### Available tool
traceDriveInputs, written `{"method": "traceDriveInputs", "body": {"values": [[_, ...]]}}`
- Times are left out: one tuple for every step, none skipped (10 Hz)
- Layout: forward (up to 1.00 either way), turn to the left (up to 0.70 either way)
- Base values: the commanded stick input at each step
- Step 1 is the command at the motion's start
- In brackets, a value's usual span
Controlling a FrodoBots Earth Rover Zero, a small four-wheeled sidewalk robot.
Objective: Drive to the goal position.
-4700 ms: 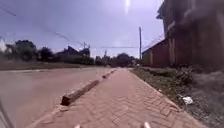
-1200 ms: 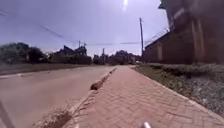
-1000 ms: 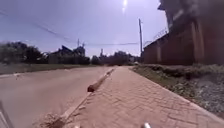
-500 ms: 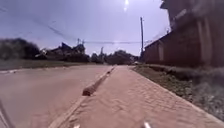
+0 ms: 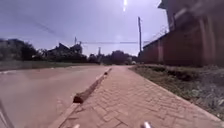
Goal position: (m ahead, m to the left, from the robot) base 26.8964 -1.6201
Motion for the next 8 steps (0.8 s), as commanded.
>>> {"method": "traceDriveInputs", "body": {"values": [[0.70,0.00],[0.70,-0.07],[0.70,-0.24],[0.70,-0.35],[0.70,-0.35],[0.70,0.00],[0.70,0.00],[0.70,0.00]]}}
